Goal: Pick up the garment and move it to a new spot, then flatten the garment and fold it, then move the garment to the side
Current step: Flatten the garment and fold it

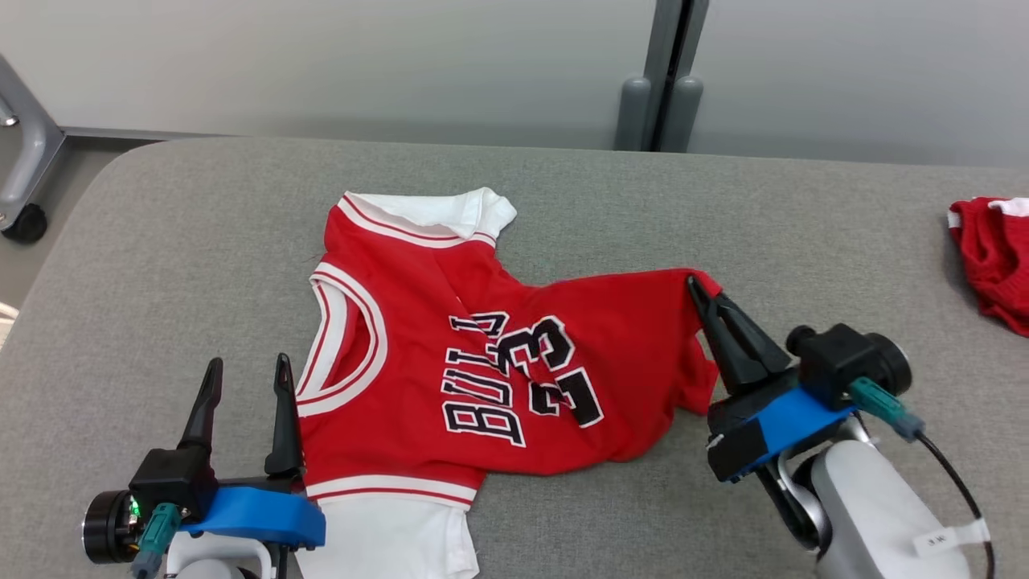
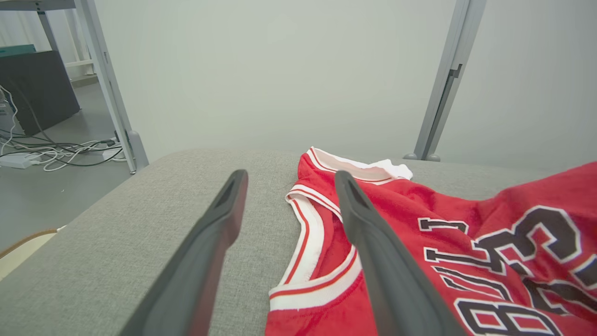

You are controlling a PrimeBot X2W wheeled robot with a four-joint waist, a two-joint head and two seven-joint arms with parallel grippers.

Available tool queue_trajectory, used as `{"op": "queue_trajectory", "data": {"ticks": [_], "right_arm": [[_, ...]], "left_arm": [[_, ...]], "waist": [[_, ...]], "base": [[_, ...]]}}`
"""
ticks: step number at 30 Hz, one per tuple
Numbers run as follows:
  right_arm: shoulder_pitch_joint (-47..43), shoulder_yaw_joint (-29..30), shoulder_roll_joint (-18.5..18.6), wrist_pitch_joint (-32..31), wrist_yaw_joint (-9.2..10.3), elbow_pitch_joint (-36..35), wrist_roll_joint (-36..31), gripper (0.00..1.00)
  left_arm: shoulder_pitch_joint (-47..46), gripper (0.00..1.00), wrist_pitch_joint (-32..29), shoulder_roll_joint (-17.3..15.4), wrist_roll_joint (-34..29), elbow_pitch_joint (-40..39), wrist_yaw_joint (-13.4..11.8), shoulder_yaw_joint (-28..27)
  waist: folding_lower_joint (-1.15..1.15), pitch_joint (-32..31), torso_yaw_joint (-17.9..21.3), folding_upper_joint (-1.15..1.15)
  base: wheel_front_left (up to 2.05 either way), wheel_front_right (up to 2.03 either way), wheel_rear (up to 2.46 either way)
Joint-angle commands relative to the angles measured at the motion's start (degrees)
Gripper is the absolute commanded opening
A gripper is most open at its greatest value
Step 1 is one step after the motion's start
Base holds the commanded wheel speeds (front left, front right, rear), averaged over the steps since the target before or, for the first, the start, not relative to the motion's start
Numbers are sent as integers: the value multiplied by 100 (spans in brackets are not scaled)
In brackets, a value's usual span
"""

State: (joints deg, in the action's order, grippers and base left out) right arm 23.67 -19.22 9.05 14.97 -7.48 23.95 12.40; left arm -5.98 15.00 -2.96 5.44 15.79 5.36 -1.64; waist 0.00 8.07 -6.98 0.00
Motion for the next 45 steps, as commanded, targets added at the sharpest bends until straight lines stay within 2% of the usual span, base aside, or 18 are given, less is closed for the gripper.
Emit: {"op": "queue_trajectory", "data": {"ticks": [1, 6, 17, 22, 28, 35, 36, 45], "right_arm": [[-253, 173, 63, 25, -2, -390, -58, 0], [-844, 496, 81, -288, -2, -1642, -143, 0], [-2157, 763, -179, -1555, -2, -4428, -276, 0], [-2290, 866, -202, -1877, -3, -5027, -334, 0], [-1975, 978, -117, -1870, -2, -4752, -252, 0], [-943, 938, 167, -1520, -3, -3560, -157, 0], [-943, 938, 167, -1520, -3, -3560, -157, 0], [1166, 801, 462, -911, -2, -813, -269, 0]], "left_arm": [[64, 100, 26, 9, -22, -36, -28, -39], [176, 100, 26, 9, -19, -50, -37, -73], [303, 100, 26, 10, -27, -86, -40, -149], [297, 100, 26, 10, 17, -110, -63, -130], [150, 100, 26, 9, 57, -68, -31, -34], [18, 100, 26, 8, 112, -50, -45, 60], [18, 100, 26, 8, 112, -50, -45, 60], [-331, 100, 26, 11, 254, -8, -73, 310]], "waist": [[0, -97, 123, 0], [0, -188, 283, 0], [0, -282, 522, 0], [0, -272, 583, 0], [0, -204, 468, 0], [0, 21, 224, 0], [0, 21, 224, 0], [0, 404, -334, 0]], "base": [[0, 0, 0], [0, 0, 0], [0, 0, 0], [0, 0, 0], [0, 0, 0], [0, 0, 0], [0, 0, 0], [0, 0, 0]]}}
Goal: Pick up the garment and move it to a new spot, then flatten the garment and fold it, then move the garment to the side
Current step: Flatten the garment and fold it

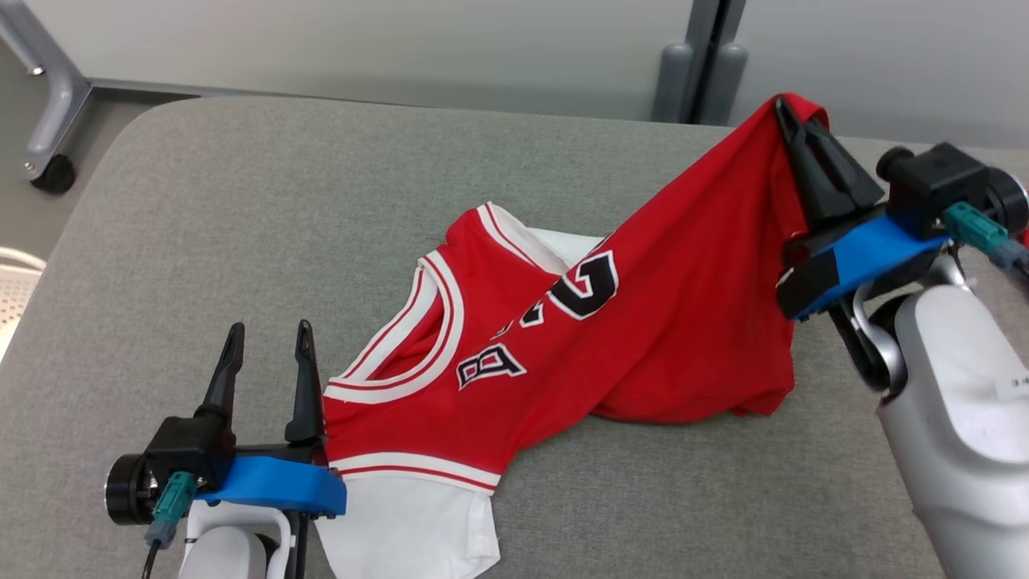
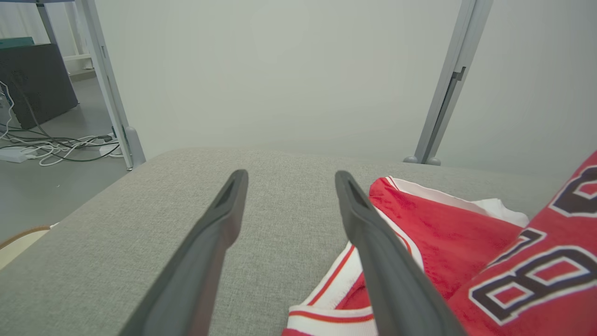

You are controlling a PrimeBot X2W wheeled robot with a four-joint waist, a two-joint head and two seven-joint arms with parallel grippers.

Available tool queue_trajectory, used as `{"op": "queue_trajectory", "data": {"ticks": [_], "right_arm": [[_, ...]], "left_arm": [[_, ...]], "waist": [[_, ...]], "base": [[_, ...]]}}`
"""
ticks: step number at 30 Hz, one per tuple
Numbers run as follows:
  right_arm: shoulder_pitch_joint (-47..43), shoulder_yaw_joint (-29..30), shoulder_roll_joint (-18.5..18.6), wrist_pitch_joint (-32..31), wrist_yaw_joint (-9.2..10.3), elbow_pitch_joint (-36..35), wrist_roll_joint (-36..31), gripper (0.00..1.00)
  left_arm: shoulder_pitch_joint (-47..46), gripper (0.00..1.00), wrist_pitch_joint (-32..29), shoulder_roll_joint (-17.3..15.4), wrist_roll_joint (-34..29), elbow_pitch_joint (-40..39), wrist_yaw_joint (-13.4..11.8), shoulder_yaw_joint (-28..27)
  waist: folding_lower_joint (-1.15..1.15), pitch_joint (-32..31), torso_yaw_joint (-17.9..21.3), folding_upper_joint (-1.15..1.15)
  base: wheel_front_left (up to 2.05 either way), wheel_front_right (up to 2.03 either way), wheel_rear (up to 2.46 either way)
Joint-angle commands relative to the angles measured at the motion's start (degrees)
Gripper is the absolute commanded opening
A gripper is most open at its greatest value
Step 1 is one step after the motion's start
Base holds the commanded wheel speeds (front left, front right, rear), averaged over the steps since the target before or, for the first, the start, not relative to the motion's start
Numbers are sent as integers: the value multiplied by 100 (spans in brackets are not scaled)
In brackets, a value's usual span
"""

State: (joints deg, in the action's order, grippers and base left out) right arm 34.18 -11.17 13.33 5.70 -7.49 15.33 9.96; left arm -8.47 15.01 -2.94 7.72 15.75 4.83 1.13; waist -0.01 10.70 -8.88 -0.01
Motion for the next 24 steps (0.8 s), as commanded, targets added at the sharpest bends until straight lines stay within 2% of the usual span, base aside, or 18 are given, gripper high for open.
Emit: {"op": "queue_trajectory", "data": {"ticks": [1, 9, 11, 12, 15, 19, 24], "right_arm": [[320, -23, 45, 80, -1, 405, -62, 0], [1758, -185, -140, 609, -1, 3013, -324, 0], [1976, -164, -220, 714, -1, 3509, -328, 87], [2044, -134, -247, 750, -1, 3753, -323, 100], [2185, -128, -336, 864, -1, 4191, -350, 100], [1998, -199, -334, 950, -1, 4289, -190, 100], [1240, -156, -61, 951, -1, 3473, 156, 100]], "left_arm": [[-122, 100, 24, 10, 40, 4, -25, 63], [-318, 100, 25, 8, 166, 51, -44, 241], [-367, 100, 25, 7, 171, 51, -49, 236], [-385, 100, 24, 6, 171, 54, -49, 230], [-382, 100, 25, 9, 153, 70, -72, 217], [-325, 100, 25, 7, 66, 88, -49, 150], [-170, 100, 25, 7, -30, 59, -38, 1]], "waist": [[1, 187, -203, 1], [1, 490, -510, 1], [1, 534, -518, 1], [1, 544, -515, 1], [1, 535, -465, 1], [1, 447, -302, 1], [1, 277, -32, 1]], "base": [[0, 0, 0], [0, 0, 0], [0, 0, 0], [0, 0, 0], [0, 0, 0], [0, 0, 0], [0, 0, 0]]}}
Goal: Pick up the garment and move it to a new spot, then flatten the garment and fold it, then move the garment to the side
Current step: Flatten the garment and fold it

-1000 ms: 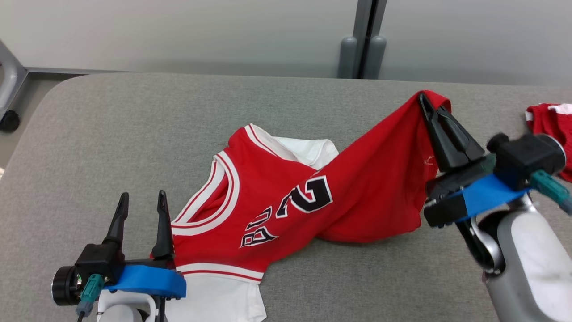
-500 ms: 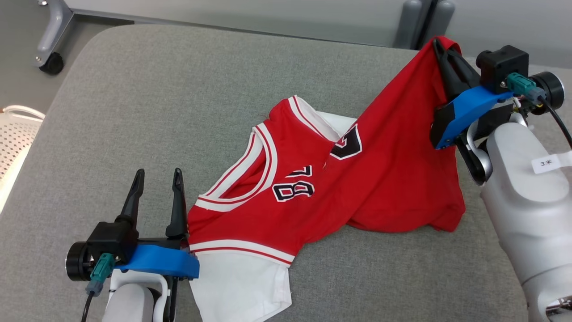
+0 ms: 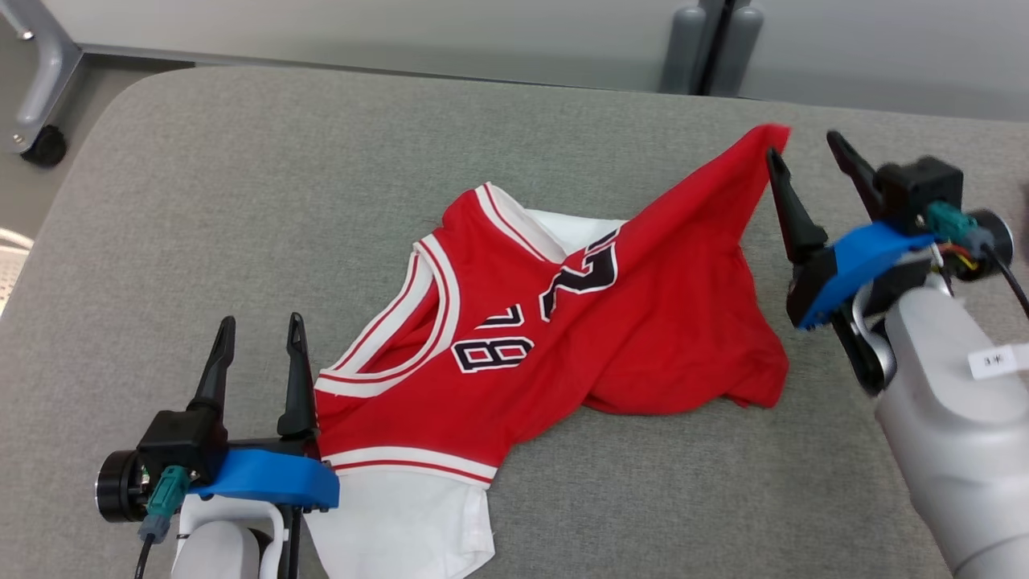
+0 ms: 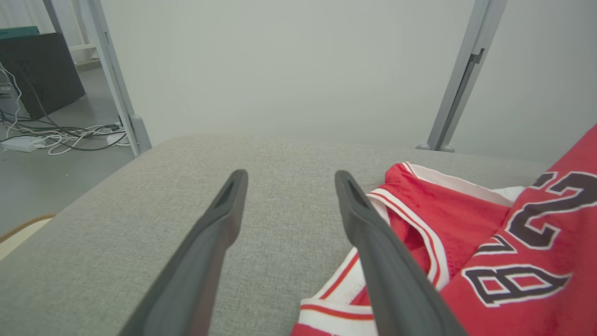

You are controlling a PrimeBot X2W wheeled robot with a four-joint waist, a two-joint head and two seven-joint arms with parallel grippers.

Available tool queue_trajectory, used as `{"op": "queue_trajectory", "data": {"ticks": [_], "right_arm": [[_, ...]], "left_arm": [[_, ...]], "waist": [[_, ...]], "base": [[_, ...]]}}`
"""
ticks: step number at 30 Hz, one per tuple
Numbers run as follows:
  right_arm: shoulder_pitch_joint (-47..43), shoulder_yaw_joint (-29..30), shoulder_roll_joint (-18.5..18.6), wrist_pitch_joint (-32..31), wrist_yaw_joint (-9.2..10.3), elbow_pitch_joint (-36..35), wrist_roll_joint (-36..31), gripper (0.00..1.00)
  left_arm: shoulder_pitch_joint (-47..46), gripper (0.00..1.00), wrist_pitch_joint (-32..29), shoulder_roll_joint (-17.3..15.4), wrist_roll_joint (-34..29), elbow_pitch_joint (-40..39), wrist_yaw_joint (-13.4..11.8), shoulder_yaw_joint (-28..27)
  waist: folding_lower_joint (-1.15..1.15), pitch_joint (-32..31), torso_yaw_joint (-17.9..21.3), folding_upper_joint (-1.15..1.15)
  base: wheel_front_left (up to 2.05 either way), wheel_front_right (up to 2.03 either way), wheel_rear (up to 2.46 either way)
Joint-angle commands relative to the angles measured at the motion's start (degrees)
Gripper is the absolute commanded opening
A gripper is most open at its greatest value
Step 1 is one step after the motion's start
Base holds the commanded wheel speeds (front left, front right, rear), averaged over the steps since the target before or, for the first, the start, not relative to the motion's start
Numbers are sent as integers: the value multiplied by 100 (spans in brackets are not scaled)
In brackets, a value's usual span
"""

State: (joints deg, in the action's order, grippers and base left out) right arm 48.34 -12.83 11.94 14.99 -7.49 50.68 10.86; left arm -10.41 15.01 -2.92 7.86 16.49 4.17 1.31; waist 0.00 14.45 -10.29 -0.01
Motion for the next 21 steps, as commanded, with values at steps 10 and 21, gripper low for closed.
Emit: {"op": "queue_trajectory", "data": {"ticks": [10, 21], "right_arm": [[-1547, -100, 500, 23, -2, -1164, 510, 100], [-2731, -793, 535, -186, -2, -2055, 983, 100]], "left_arm": [[172, 100, 25, -10, -201, -71, 102, -219], [288, 100, 25, 2, -219, -82, 129, -224]], "waist": [[0, -283, 484, 1], [0, -343, 510, 1]], "base": [[0, 0, 0], [0, 0, 0]]}}
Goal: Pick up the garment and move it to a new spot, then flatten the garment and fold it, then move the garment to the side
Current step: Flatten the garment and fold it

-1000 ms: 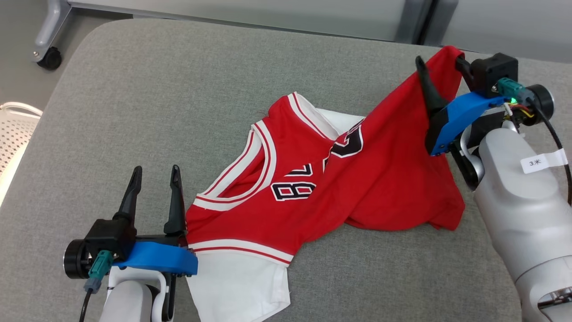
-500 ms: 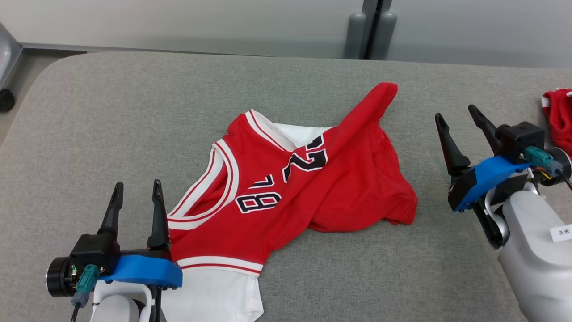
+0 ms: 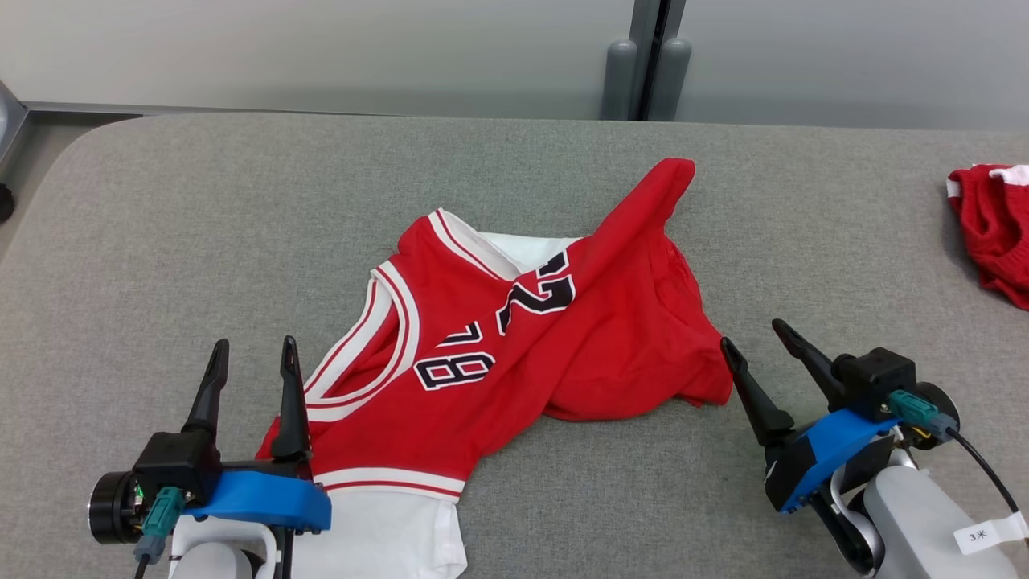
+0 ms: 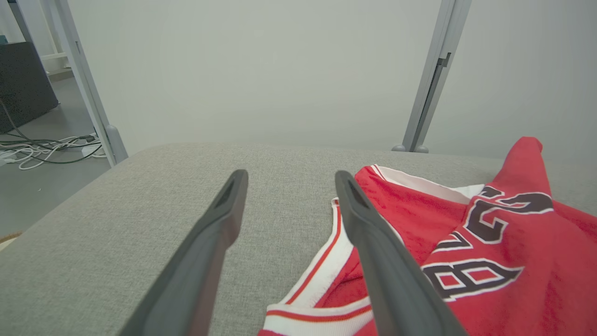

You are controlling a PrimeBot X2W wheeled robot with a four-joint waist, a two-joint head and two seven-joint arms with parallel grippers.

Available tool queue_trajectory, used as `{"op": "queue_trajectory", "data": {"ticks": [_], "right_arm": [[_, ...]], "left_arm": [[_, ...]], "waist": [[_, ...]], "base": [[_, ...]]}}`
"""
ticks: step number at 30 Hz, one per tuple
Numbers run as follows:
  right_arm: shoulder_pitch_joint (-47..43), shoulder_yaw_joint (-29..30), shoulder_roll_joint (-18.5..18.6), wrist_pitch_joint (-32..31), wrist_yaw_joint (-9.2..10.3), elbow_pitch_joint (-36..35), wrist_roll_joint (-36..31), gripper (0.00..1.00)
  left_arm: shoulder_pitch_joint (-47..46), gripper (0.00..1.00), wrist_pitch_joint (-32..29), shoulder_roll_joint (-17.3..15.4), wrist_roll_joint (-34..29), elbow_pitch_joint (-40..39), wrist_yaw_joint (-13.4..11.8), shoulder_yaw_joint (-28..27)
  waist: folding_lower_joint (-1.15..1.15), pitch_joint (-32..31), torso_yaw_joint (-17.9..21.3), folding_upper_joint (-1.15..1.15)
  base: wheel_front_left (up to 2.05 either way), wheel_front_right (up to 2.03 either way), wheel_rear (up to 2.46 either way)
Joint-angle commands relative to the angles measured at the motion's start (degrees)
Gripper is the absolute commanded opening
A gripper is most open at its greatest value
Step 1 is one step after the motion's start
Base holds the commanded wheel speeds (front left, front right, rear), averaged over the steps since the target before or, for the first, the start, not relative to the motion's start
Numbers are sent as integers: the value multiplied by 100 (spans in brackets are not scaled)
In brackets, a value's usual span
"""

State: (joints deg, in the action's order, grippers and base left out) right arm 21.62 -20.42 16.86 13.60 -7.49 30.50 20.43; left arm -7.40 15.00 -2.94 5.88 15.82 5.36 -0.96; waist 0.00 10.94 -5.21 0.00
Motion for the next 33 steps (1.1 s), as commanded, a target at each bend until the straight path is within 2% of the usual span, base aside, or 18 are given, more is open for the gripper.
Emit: {"op": "queue_trajectory", "data": {"ticks": [1, 9, 10, 11, 16, 20, 29, 33], "right_arm": [[-65, -68, 36, -77, -1, -55, 41, 100], [226, -267, -18, -384, -1, 473, 354, 100], [256, -341, -27, -388, -2, 548, 396, 69], [283, -403, -65, -383, -2, 619, 475, 0], [390, -555, -45, -134, -2, 810, 674, 0], [173, -551, 11, 91, -2, 640, 553, 0], [-1174, -260, 297, 162, -1, -954, 120, 0], [-1755, -159, 373, -67, -2, -1479, 111, 0]], "left_arm": [[-22, 100, 26, 4, -26, -7, 13, 5], [-145, 100, 25, 8, -4, 30, 65, 62], [-159, 100, 26, 7, 4, 35, 56, 77], [-165, 100, 26, 6, 7, 37, 56, 78], [-140, 100, 26, 7, 15, 52, 30, 60], [1, 100, 25, 8, -22, 86, 17, 8], [190, 100, 26, 7, -17, 54, 33, -40], [217, 100, 26, 9, -14, 22, 31, -67]], "waist": [[0, 16, -3, 0], [0, 107, -164, 0], [0, 119, -190, 0], [0, 126, -203, 0], [0, 109, -205, 0], [0, -55, -104, 0], [0, -301, 188, 0], [0, -304, 257, 0]], "base": [[0, 0, 0], [0, 0, 0], [0, 0, 0], [0, 0, 0], [0, 0, 0], [0, 0, 0], [0, 0, 0], [0, 0, 0]]}}
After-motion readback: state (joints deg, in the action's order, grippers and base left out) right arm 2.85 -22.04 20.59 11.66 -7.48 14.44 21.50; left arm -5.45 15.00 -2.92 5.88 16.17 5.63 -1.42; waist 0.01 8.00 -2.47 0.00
